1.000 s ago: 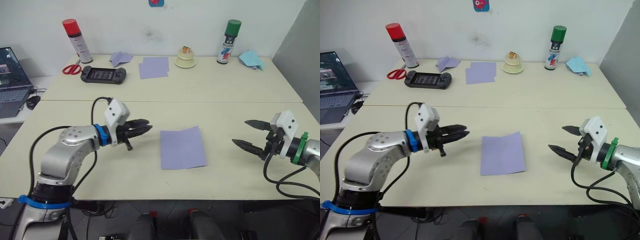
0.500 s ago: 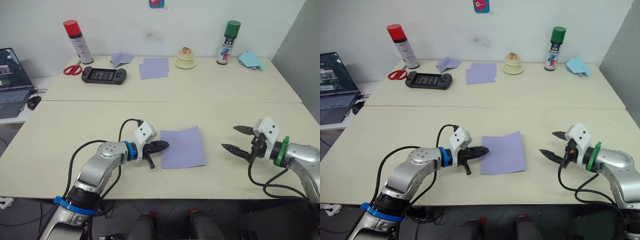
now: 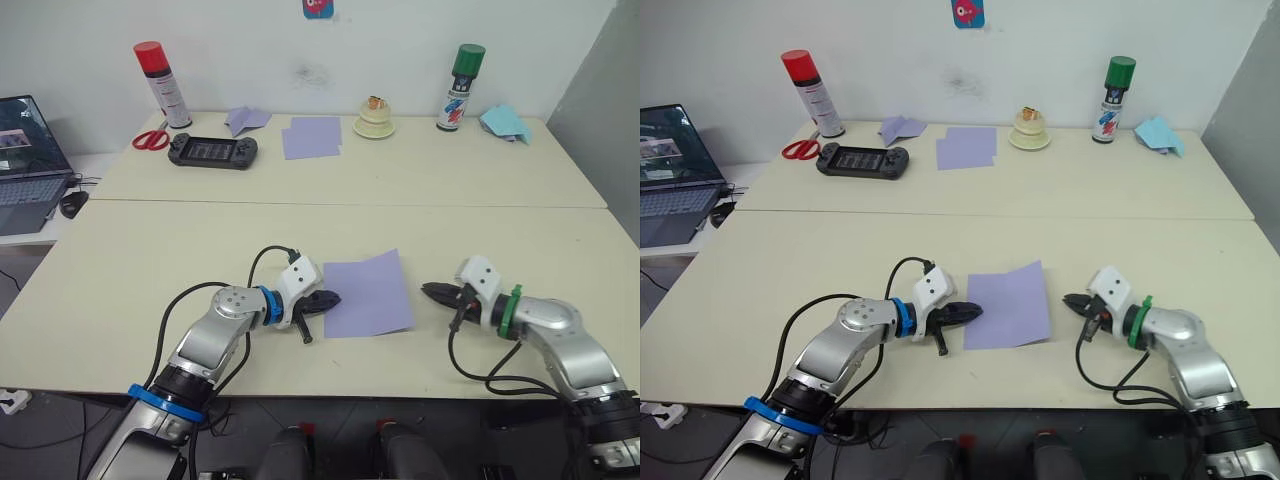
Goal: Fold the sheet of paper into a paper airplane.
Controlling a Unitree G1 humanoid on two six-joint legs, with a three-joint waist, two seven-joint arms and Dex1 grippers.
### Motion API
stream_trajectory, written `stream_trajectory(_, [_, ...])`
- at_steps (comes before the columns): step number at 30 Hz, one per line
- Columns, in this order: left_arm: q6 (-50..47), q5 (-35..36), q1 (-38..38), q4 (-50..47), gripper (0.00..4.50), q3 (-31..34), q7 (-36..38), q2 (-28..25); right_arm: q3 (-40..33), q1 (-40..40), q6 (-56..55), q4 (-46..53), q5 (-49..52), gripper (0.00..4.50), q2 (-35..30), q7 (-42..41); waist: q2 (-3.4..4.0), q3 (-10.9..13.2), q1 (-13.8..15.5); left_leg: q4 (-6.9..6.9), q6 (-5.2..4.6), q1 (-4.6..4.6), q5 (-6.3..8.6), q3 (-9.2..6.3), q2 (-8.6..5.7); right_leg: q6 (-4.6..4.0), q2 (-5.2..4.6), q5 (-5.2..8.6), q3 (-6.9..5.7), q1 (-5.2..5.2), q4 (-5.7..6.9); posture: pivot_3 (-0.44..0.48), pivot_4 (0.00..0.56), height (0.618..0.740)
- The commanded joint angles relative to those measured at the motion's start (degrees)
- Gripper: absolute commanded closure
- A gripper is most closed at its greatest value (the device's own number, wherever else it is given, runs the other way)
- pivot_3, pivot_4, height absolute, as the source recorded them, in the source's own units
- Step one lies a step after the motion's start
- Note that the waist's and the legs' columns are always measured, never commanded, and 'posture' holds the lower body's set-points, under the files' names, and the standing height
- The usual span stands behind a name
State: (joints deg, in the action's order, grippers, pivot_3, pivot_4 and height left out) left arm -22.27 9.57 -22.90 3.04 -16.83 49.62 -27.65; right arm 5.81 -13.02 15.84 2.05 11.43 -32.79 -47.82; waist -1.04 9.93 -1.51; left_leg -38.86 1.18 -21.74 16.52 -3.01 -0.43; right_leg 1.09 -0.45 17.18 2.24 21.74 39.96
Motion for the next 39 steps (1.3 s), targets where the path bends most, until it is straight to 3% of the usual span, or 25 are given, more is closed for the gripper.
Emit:
stream_trajectory(1, [-0.05,-1.41,0.28,1.34,4.5,-1.22,0.76,0.4,0.82,-2.69,1.5,2.88,2.63,4.46,3.75,0.28,0.02,-0.01,0.02,0.0,-0.02,0.0,-0.01,-0.01,0.0,0.0,0.0,0.0,0.0,0.0,0.0,0.0,0.15,0.74])
stream_trajectory(9, [0.38,-1.95,0.62,1.35,4.5,-0.48,0.6,0.74,-1.21,-6.65,7.74,6.13,9.21,4.46,11.51,3.14,0.06,-0.04,0.11,-0.01,-0.04,-0.02,-0.03,-0.09,0.0,0.01,-0.01,-0.01,-0.06,-0.01,0.0,0.0,0.15,0.74])
stream_trajectory(20, [0.55,-2.4,1.34,0.68,4.5,-0.39,0.3,0.73,6.87,-7.11,4.3,0.7,3.65,4.46,17.0,4.5,0.08,-0.05,0.08,0.0,-0.05,-0.01,-0.03,-0.11,-0.02,0.01,-0.02,-0.01,-0.09,0.0,-0.01,0.0,0.15,0.74])
stream_trajectory(33, [0.88,-0.98,3.82,-1.98,4.5,2.59,0.63,-1.57,8.13,-8.68,-0.06,-5.83,0.11,4.46,19.24,4.75,0.1,-0.05,-0.39,0.09,-0.05,-0.01,-0.03,-0.1,0.01,0.01,-0.01,-0.01,-0.09,0.06,-0.01,0.0,0.15,0.74])
stream_trajectory(39, [-0.45,1.01,3.3,-2.58,4.5,6.83,0.67,-3.23,8.31,-9.69,-1.68,-8.97,-1.54,4.46,20.04,5.17,0.09,-0.05,-0.36,0.09,-0.05,-0.03,-0.03,-0.1,0.01,0.01,0.0,-0.02,-0.09,0.09,-0.01,0.0,0.15,0.74])
